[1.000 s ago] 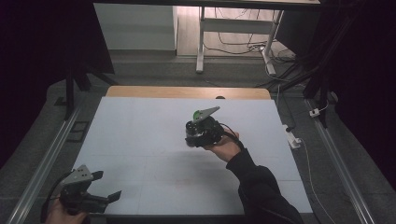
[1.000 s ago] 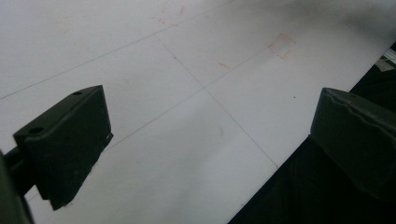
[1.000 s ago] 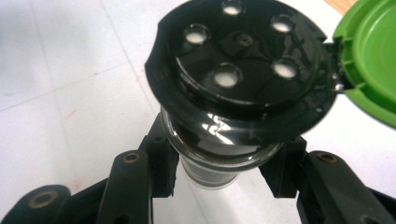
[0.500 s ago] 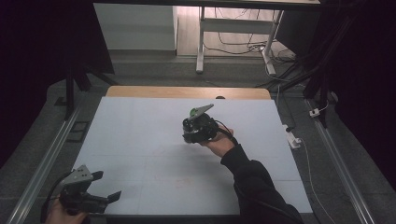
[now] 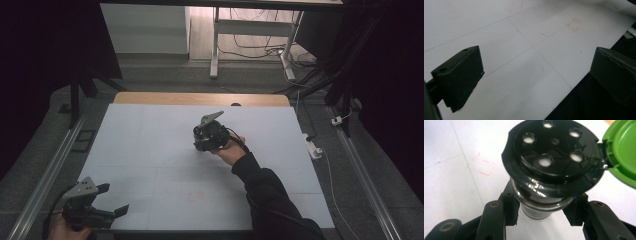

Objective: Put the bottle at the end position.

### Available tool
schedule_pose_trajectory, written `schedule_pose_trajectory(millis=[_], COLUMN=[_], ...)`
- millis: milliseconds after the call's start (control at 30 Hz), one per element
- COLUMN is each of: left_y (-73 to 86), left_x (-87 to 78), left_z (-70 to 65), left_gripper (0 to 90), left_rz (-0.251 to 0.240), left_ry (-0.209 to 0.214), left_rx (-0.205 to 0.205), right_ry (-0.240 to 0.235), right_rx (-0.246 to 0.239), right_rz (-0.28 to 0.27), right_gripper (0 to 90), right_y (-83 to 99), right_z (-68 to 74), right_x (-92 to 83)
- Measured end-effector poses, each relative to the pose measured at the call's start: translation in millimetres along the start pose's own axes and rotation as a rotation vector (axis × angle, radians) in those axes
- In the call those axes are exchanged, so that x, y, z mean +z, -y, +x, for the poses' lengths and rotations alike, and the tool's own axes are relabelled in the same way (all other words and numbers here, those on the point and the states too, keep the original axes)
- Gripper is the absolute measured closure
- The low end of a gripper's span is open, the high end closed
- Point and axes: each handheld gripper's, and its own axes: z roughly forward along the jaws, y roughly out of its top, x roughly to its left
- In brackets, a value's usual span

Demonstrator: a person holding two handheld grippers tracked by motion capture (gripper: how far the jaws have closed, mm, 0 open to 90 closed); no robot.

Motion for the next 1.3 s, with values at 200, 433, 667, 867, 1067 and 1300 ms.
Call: schedule_pose_trajectory(millis=[200, 433, 667, 867, 1067, 1300], left_y=[0.9, 0.7, 0.7, 0.8, 0.8, 0.7], left_x=[-1.1, -0.7, -0.6, -0.7, -0.5, -0.3], left_z=[0.5, -0.4, -0.4, -0.6, -0.6, -0.7], left_gripper=[0.0, 0.0, 0.0, 0.0, 0.0, 0.0], left_rz=[-0.004, 0.002, 0.003, 0.003, 0.004, 0.006], left_ry=[-0.001, -0.004, -0.003, -0.002, -0.001, -0.002], left_rx=[-0.003, -0.003, -0.002, 0.000, 0.001, 0.002], right_ry=[0.006, 0.007, -0.001, -0.008, -0.025, -0.023], right_rx=[0.005, 0.011, 0.024, 0.032, 0.055, 0.046], right_rz=[0.001, 0.002, 0.013, 0.025, 0.019, 0.019], right_gripper=[53.1, 53.1, 53.1, 53.1, 52.8, 51.1], right_y=[1.0, 2.1, 4.2, 7.5, 10.8, 11.3], right_z=[-1.7, -3.0, -3.8, -5.1, -7.5, -6.8], right_x=[4.8, 8.1, 14.9, 19.8, 20.6, 20.9])
